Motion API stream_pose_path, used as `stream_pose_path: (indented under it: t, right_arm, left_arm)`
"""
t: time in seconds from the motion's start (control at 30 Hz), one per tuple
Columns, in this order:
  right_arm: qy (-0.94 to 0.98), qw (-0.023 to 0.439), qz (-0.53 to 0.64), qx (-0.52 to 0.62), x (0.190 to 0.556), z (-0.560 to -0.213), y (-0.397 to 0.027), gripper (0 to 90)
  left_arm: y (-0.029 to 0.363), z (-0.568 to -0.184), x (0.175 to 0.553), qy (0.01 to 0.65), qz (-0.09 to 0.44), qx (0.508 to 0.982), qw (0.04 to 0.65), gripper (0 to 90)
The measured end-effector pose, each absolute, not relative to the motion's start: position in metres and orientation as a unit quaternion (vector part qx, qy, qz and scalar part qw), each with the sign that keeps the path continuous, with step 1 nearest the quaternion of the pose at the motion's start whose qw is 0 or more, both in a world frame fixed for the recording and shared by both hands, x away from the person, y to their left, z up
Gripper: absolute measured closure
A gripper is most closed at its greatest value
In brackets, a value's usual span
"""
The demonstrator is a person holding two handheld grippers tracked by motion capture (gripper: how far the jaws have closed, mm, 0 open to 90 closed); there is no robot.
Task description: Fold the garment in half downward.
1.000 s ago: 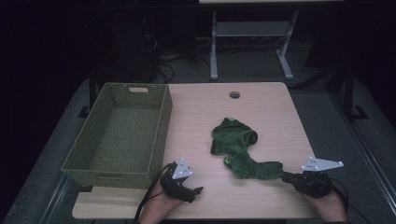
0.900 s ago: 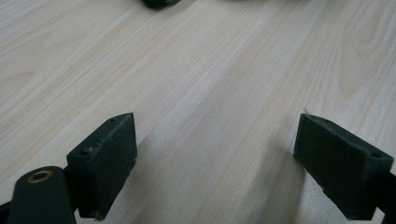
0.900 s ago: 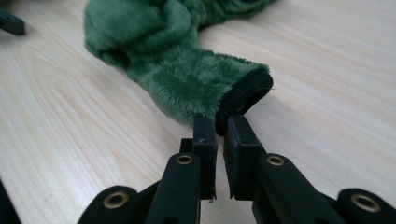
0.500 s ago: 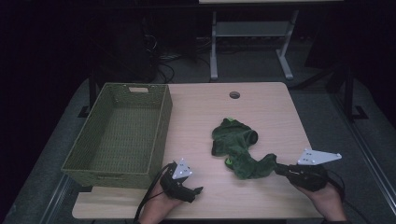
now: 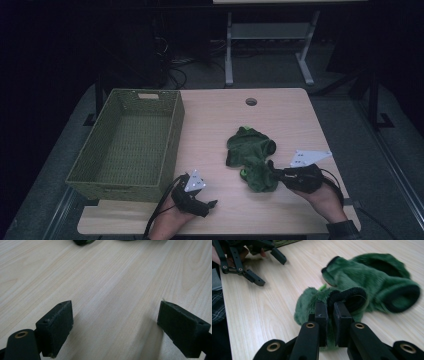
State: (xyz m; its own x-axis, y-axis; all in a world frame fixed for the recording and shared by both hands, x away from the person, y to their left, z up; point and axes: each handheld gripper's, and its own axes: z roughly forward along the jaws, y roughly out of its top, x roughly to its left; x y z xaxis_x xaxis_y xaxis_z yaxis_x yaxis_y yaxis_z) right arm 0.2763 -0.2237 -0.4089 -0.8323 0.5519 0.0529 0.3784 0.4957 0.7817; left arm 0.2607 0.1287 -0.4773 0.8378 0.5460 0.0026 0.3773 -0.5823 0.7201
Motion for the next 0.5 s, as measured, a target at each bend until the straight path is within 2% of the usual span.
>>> stream_pose_path:
  t: [0.17, 0.37, 0.5]
  right_arm:
    - [0.864, 0.085, 0.423, 0.26, 0.285, -0.413, -0.204, 80.6]
    - [0.849, 0.085, 0.454, 0.256, 0.289, -0.403, -0.202, 75.7]
    - [0.842, 0.096, 0.459, 0.267, 0.296, -0.399, -0.206, 81.6]
  left_arm:
    - [0.129, -0.477, 0.261, 0.261, 0.113, 0.883, 0.374, 12.4]
    - [0.129, -0.478, 0.26, 0.263, 0.112, 0.882, 0.375, 12.4]
    - [0.129, -0.477, 0.261, 0.263, 0.112, 0.882, 0.375, 12.4]
